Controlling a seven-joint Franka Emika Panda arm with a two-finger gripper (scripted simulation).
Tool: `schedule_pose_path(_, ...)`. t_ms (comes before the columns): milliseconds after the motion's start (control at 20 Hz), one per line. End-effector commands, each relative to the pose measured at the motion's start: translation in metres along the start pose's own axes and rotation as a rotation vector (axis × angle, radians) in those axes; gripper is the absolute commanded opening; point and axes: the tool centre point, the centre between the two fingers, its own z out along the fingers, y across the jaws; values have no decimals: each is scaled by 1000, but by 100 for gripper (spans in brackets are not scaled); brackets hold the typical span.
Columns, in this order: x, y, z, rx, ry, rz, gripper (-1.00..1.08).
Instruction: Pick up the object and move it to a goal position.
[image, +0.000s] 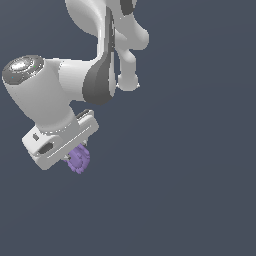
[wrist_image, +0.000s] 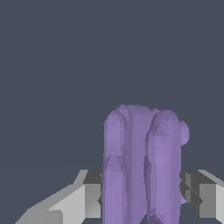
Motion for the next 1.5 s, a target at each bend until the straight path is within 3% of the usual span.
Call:
schedule_pose_path(0,-15,3,-24,2,-1,1,-100)
schedule_pose_path(350,-51,12,-84,5,-5,4,-100)
schedule_pose_path(650,-68,18,-113,6,-7,5,-100)
schedule_pose_path(1100,-72,20,-121,6,-8,6,-100)
schedule_pose_path(1450,-61,4,-141,6,-8,6,-100)
